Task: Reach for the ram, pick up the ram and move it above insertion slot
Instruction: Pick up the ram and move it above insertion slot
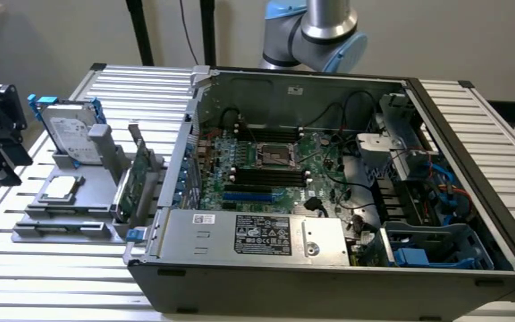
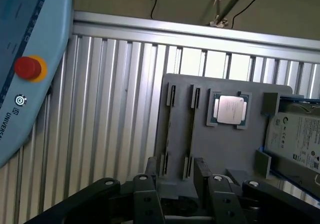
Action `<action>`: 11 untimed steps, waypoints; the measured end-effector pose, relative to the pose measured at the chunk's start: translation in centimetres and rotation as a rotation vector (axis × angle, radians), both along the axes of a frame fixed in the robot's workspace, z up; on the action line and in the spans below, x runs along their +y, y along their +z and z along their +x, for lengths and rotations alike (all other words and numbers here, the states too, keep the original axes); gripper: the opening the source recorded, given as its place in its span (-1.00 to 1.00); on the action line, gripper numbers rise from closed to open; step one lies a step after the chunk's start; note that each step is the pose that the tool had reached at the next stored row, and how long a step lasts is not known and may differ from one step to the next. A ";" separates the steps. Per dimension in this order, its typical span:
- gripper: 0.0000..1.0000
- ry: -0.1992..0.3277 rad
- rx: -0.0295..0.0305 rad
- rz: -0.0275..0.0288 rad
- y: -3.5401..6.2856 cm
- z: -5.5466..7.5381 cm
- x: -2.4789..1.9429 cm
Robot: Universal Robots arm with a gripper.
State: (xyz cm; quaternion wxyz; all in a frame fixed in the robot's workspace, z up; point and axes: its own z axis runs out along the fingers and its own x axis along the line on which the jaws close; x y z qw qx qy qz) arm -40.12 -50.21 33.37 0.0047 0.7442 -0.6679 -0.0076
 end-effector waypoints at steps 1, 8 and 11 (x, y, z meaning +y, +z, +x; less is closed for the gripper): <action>-0.15 0.000 -0.0001 0.0000 -0.19 0.0 -0.06; -0.15 0.000 -0.0001 0.0001 -1.46 0.0 -0.19; -0.15 0.000 0.0001 0.0000 -1.99 0.0 -0.19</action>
